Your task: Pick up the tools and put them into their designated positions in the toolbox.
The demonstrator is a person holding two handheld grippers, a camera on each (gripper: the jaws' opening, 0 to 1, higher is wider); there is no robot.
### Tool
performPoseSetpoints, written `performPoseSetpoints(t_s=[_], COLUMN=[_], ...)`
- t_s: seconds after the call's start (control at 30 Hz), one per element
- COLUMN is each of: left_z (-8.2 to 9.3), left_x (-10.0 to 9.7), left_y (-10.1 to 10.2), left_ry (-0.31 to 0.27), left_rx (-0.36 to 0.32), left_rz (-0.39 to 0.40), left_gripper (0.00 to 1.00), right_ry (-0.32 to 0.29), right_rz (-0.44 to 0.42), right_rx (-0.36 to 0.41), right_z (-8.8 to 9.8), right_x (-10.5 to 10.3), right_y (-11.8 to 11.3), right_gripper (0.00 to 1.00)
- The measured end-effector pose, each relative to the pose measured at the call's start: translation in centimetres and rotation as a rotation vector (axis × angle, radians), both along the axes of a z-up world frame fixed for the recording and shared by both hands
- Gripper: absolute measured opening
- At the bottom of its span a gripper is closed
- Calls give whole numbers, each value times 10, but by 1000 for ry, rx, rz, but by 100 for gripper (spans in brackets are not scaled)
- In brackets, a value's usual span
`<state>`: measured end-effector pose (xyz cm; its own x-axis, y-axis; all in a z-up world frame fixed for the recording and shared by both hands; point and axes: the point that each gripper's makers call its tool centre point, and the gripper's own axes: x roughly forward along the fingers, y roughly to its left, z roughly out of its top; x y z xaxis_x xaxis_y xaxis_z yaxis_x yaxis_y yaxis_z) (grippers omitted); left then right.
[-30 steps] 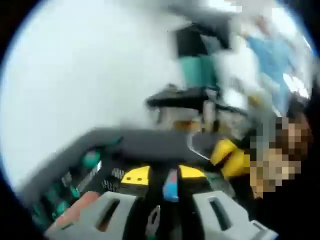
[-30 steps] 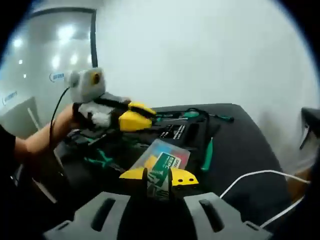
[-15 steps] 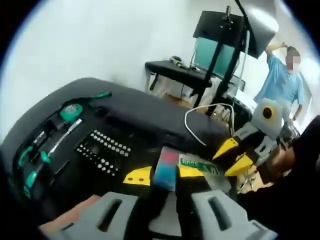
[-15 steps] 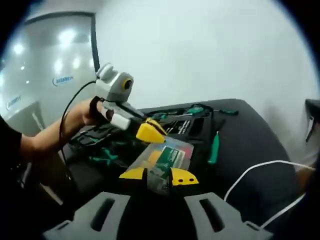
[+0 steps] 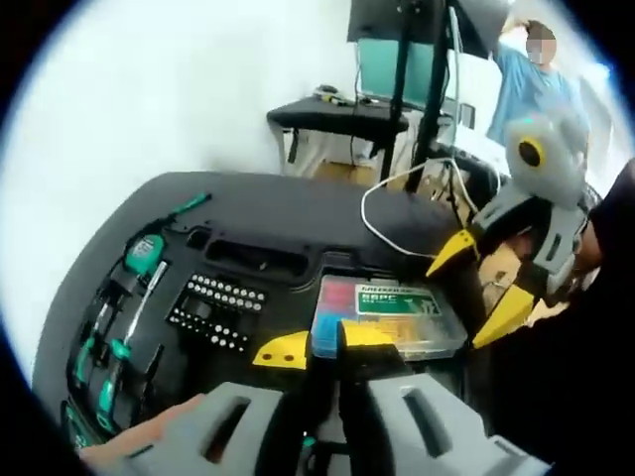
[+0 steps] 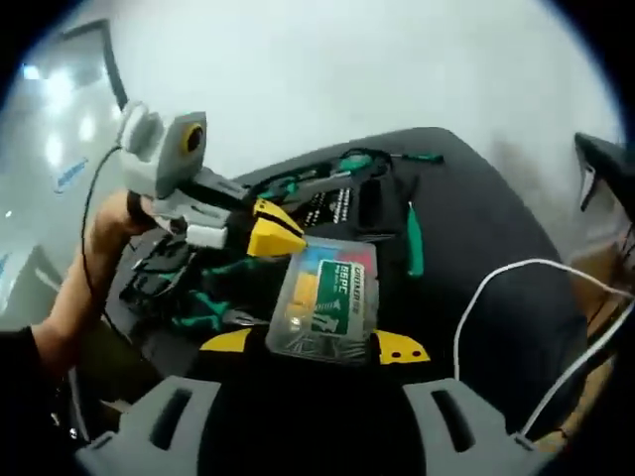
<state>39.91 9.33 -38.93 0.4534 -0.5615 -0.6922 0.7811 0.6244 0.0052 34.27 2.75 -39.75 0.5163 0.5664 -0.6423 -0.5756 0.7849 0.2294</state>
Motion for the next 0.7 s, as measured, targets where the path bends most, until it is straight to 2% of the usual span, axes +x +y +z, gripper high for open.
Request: performPoseSetpoints(t_s=[0.1,0.13,0.2,0.23,0.27,0.33,0.37,0.4,0.43,0.47,0.53,0.57,0.6,0.63,0.67,0.7], left_z=[0,0,1,1,2,6,9,15,22,25,26,24,22,21,23,23], left_x=[0,1,1,1,1,2,4,7,9,5,-1,-6,-10,-12,-17,-21], left_y=[1,1,2,2,3,6,7,11,10,12,15,17,19,22,22,23], left_ry=[-22,-26,-30,-33,-39,-59,-81,-98,-115,-93,-91,-82,-105,-124,-141,-135], left_rx=[14,13,9,7,3,8,7,-6,-45,-71,-86,-80,-60,-33,-41,-43], left_rz=[0,-1,-1,-1,-5,-7,2,18,23,24,5,-2,-26,-40,-46,-49], left_gripper=[7,7,7,7,7,7,7,7,7,7,7,8,8,8,8,8], right_ry=[21,71,123,174,189,246,321,323,388,382,195,129,85,41,23,22], right_rz=[-5,-11,3,7,28,47,64,51,18,33,38,46,38,48,58,76], right_rx=[-52,-75,-104,-106,-108,-56,-23,11,101,132,83,53,57,97,104,146], right_z=[-5,-7,-10,-13,-15,-21,-28,-21,-14,-10,-8,-13,-10,-1,2,6], right_x=[6,6,4,2,2,1,-4,-1,-1,0,1,-8,-10,-9,-8,-13], right_y=[9,10,14,18,22,33,40,42,47,48,43,48,50,55,56,63], right_gripper=[52,53,57,59,62,64,61,55,54,54,54,54,53,53,53,53])
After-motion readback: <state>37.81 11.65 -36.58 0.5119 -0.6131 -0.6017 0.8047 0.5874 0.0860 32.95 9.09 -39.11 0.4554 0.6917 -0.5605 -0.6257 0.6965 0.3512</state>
